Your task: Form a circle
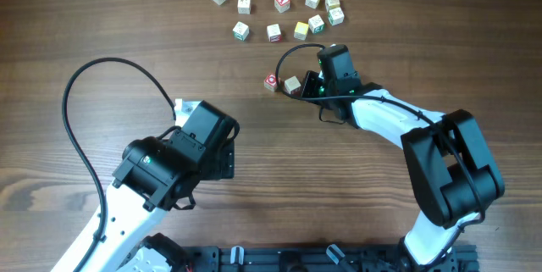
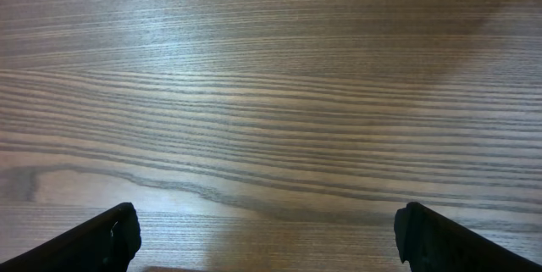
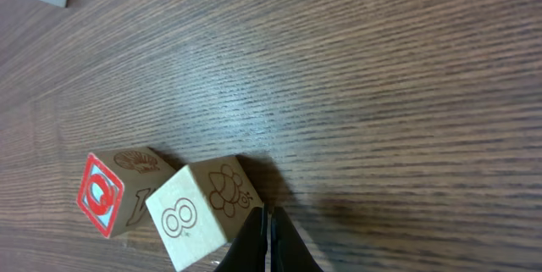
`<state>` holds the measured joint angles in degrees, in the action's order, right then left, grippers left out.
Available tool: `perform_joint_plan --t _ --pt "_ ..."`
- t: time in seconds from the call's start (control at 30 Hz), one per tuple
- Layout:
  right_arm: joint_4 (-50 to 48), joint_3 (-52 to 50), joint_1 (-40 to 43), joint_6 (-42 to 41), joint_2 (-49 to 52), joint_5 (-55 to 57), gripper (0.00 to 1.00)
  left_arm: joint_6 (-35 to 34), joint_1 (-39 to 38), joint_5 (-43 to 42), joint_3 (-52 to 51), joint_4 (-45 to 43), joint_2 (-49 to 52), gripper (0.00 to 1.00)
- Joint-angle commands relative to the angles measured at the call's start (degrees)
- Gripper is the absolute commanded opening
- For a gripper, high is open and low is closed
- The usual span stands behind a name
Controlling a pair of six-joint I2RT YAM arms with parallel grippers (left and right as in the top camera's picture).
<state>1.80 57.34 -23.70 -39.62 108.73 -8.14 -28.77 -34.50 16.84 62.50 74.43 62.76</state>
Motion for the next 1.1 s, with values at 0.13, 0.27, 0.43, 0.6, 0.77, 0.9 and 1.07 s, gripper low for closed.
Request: perform_joint_plan --t 0.13,0.27,0.43,0.6,0.77,0.9,1.07 --pt "-1.1 -0.7 -0.2 0.7 -0.8 -1.0 0.04 -0.1 0.3 0.7 -0.3 0.0 -0.4 1.00" --pt "-1.2 -0.7 -0.2 0.7 -0.8 -1.0 0.04 -0.1 0.3 0.7 -0.2 0.0 -0.4 1.00" --pt "-2.2 -0.7 -0.2 2.4 -0.8 -2.5 0.05 -0.1 0.3 0.7 -0.3 0.0 -0.4 1.00" --pt "-2.7 -0.7 -0.2 3.6 -0.8 -2.4 0.04 -0.1 0.3 0.7 -0.3 0.0 -0.4 1.00" --pt "-5.2 -0.7 -0.2 6.8 -0.8 -1.2 0.05 -0.1 0.3 0.7 -0.3 0.0 -0.4 1.00" --pt "-6.2 -0.7 -0.2 8.2 -0.7 -0.6 0.04 -0.1 0.3 0.7 -0.3 0.0 -0.4 1.00" --pt "-7.8 -0.7 -0.2 8.1 0.8 -0.5 0.04 -0.1 0.3 0.7 -0.2 0.0 -0.4 1.00"
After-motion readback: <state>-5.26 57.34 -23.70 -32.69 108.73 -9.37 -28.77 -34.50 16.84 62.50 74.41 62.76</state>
